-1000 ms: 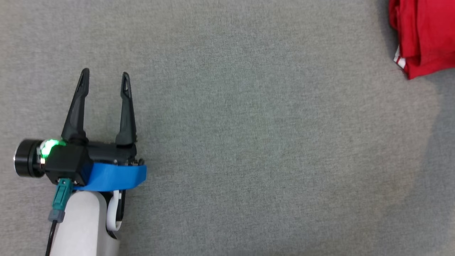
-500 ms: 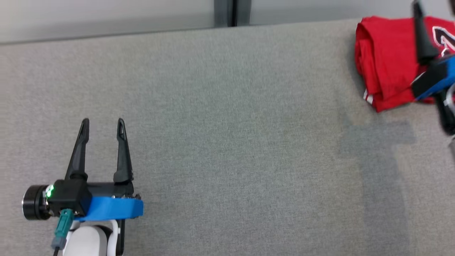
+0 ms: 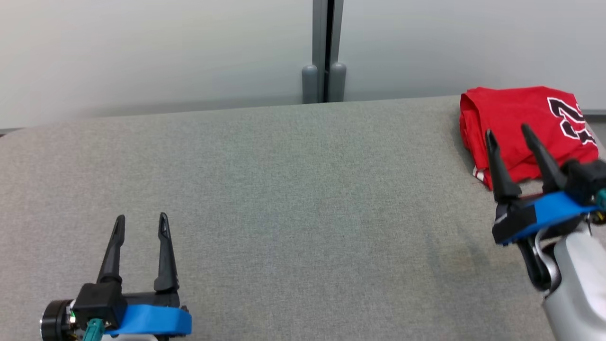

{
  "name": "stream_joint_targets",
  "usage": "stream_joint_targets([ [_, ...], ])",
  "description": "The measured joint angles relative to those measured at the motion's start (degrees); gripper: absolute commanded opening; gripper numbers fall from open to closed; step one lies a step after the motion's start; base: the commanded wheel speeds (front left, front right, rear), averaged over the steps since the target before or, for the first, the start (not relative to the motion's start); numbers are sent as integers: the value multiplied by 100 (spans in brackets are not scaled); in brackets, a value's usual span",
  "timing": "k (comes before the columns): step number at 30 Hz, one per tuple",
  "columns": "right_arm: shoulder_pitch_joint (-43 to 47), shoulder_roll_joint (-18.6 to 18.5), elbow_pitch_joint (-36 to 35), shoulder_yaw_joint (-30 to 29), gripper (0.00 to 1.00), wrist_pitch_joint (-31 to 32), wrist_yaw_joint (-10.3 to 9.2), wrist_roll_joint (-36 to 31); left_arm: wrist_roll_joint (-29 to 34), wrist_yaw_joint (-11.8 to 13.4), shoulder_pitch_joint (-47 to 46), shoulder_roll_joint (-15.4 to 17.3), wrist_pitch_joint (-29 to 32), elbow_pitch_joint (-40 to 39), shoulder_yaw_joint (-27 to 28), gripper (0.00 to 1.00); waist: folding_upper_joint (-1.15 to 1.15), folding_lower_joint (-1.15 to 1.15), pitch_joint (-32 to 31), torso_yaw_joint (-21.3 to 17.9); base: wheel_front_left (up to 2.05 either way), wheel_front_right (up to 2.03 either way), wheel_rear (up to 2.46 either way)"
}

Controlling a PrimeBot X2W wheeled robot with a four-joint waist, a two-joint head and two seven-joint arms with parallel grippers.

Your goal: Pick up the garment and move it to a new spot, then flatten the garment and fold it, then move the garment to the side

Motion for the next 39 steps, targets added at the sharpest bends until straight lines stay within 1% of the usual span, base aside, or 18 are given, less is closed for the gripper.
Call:
stream_joint_targets([
  [6,1024,259,-539,-370,100,0,-1,-193,-3,-13,211,-31,0,141,-7,100,0,0,-291,105,0,0,0],
  [11,1831,497,-1004,-558,100,1,0,-368,-35,-40,326,-45,0,254,-4,100,0,0,-500,161,0,0,0],
  [18,2603,798,-1628,-828,100,22,-1,-642,-41,-91,392,-60,0,422,-2,100,1,1,-631,228,0,0,0],
  [27,3070,1124,-2221,-985,100,261,0,-910,-42,-107,412,-64,0,525,48,100,2,1,-676,231,0,0,0],
  [39,3190,1335,-2436,-1124,100,441,0,-1027,-43,-115,370,-62,0,615,134,100,2,1,-631,268,0,0,0],
])
